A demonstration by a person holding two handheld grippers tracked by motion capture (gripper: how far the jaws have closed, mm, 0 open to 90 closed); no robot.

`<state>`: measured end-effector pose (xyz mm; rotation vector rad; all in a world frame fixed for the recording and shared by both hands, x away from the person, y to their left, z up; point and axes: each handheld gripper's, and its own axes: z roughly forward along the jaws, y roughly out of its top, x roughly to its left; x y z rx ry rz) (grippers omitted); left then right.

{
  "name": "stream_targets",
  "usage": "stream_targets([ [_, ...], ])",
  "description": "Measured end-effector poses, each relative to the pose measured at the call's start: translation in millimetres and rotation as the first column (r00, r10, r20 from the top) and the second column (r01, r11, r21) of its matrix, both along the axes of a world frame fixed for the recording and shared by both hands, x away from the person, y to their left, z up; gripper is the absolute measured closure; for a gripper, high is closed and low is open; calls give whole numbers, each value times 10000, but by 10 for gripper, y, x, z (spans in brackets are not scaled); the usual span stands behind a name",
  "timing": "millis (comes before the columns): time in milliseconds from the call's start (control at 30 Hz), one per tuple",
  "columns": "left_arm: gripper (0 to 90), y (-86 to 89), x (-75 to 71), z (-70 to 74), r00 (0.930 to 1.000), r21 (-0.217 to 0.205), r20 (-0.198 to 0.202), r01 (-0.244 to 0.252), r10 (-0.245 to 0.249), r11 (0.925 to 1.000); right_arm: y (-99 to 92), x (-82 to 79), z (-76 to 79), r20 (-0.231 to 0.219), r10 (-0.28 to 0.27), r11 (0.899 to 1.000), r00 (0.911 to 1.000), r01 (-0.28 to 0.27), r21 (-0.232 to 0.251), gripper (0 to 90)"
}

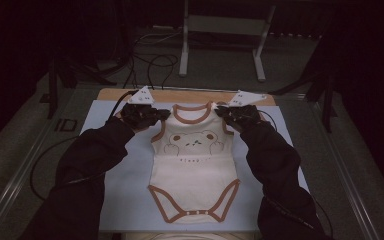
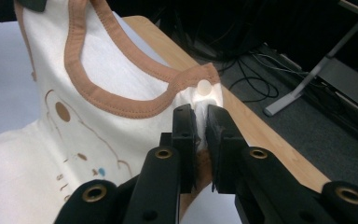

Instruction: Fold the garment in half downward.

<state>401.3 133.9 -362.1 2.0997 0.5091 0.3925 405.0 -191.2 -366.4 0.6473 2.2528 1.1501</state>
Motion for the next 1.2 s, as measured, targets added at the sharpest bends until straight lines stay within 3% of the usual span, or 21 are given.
stream_targets([
  [633, 875, -74, -323, -73, 9969, -41, 84, 779, -779, 9970, -64, -428, -65, 135, 622, 9980, 9980, -623, 76, 825],
  [667, 875, -77, -361, -71, 9966, -67, 86, 819, -818, 9966, -78, -503, -63, 127, 698, 9974, 9975, -700, 142, 825],
  [1200, 875, -90, -631, -120, 9920, 81, 108, 1260, -1261, 9920, -177, -809, -170, -181, 1168, 9911, 9930, -1154, 663, 824],
])
